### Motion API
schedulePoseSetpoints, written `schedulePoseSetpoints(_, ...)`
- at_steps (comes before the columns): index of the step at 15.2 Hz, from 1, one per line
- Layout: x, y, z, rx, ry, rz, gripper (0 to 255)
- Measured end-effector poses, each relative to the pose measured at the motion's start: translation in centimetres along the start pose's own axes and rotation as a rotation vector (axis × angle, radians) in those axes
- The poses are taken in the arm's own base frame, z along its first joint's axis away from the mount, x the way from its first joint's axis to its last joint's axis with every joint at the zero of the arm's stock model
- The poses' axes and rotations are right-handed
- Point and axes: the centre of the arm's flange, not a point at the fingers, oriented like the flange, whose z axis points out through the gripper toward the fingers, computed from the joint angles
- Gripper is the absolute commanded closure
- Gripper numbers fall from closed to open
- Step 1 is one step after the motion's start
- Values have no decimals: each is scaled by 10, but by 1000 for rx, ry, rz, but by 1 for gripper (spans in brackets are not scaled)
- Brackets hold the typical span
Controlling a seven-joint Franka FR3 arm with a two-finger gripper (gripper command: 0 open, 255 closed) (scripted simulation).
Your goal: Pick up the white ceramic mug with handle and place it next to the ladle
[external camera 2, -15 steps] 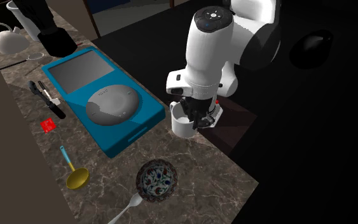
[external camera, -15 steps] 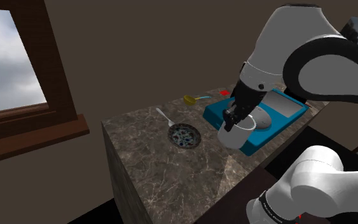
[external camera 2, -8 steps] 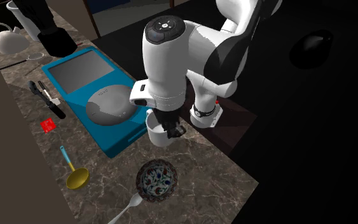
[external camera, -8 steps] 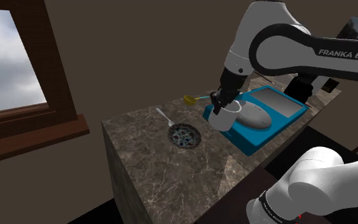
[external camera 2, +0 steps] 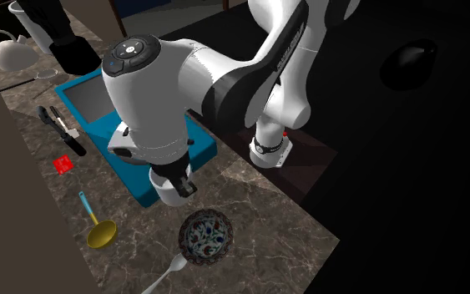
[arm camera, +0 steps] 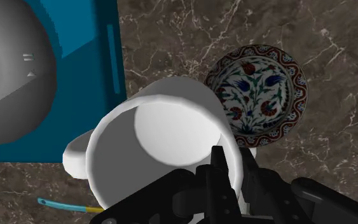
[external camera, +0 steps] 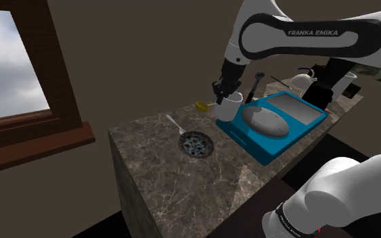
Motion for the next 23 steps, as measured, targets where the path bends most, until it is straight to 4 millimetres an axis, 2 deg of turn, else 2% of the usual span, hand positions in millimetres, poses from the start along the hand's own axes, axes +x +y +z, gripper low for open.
schedulePoseSetpoints(9,118,35,3,0,0,0,255)
schedulePoseSetpoints(12,151,48,7,0,-1,0,255)
schedulePoseSetpoints(17,157,49,30,0,-1,0,255)
schedulePoseSetpoints(23,155,49,62,0,-1,0,255)
